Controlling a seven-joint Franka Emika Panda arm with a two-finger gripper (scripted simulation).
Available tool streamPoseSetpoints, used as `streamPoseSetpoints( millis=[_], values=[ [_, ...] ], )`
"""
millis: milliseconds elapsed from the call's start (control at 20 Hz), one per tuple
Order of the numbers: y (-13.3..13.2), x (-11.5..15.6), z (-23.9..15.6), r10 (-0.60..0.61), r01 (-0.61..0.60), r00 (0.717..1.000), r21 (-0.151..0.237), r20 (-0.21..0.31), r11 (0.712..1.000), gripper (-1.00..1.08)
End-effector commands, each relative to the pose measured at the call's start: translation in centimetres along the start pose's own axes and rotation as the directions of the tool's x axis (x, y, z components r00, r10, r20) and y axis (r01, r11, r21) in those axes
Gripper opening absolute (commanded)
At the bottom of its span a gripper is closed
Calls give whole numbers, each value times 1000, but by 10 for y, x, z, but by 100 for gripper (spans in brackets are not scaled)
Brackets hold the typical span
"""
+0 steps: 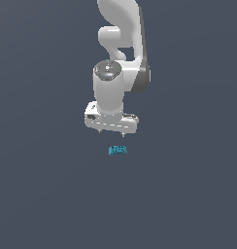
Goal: Pick up the object and move it to a goal position.
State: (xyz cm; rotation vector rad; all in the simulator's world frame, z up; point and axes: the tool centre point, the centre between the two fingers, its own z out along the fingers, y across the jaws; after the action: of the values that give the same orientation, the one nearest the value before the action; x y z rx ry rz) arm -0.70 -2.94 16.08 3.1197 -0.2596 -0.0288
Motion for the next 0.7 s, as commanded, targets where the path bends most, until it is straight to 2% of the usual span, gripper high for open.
streamPoseSetpoints(
  millis=[0, 300, 650],
  values=[
    [-2, 1, 4, 49, -49, 999, 2, 0, 999, 100],
    [-6, 2, 15, 203, -203, 979, 9, 2, 979, 100],
    [-11, 4, 28, 387, -387, 922, 14, 6, 922, 100]
  ],
)
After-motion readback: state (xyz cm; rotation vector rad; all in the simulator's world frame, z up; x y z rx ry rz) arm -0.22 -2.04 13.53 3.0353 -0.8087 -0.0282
